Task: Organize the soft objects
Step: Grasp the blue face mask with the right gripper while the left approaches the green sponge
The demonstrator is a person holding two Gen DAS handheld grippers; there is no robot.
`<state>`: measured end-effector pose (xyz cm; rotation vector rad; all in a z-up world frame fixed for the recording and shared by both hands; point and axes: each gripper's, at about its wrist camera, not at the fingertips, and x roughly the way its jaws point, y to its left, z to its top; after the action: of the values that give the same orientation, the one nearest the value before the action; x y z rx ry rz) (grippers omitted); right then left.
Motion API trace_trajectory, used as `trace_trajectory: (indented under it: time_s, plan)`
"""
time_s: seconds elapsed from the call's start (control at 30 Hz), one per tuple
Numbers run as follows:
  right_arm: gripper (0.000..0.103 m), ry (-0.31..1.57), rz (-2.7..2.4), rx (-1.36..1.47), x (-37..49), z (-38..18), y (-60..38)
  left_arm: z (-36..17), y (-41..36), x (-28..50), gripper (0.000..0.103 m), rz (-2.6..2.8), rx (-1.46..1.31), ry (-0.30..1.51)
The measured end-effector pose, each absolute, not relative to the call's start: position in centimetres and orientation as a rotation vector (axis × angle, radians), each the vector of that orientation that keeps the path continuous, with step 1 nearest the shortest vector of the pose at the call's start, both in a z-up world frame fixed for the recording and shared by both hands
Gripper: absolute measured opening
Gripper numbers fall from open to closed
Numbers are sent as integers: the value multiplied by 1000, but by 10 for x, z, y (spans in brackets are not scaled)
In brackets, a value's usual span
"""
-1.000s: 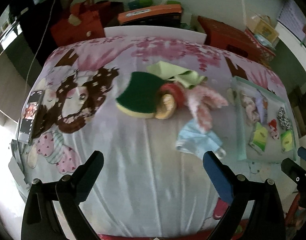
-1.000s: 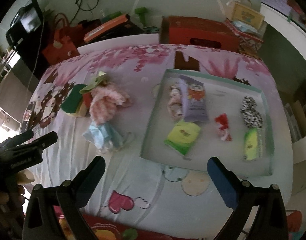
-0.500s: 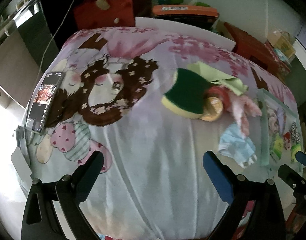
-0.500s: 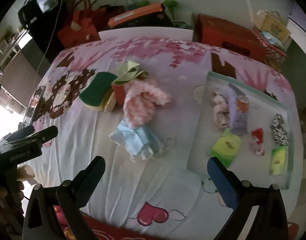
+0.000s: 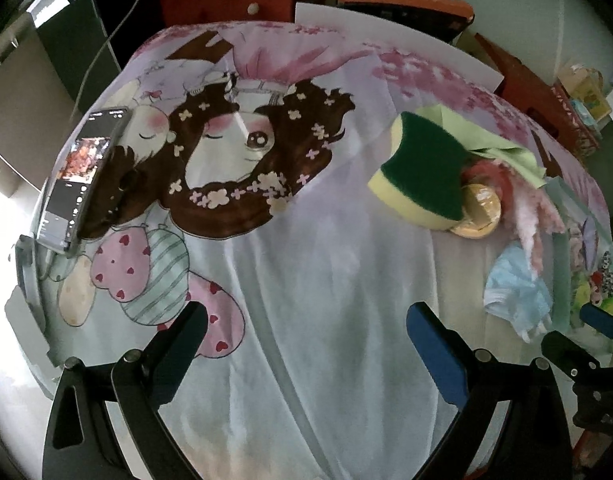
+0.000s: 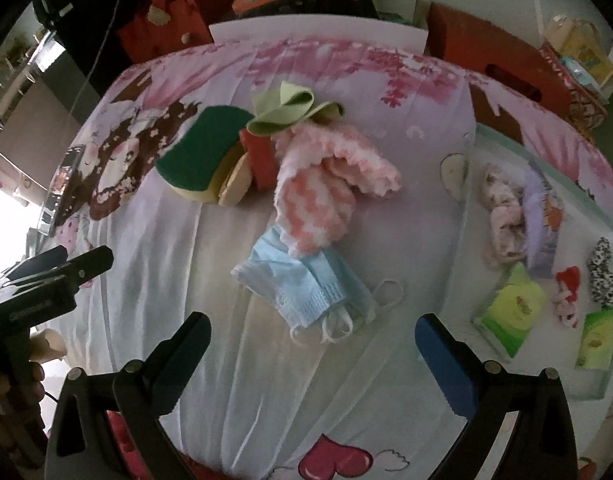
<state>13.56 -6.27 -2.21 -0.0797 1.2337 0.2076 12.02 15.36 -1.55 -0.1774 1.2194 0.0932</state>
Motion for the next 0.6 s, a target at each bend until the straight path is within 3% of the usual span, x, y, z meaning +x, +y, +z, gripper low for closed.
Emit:
trace_trajectory:
  time_s: [0.6]
  plan:
    - [103,1294,226,-94,162,-70,-57,-45,136,143,100,48,-149,1254]
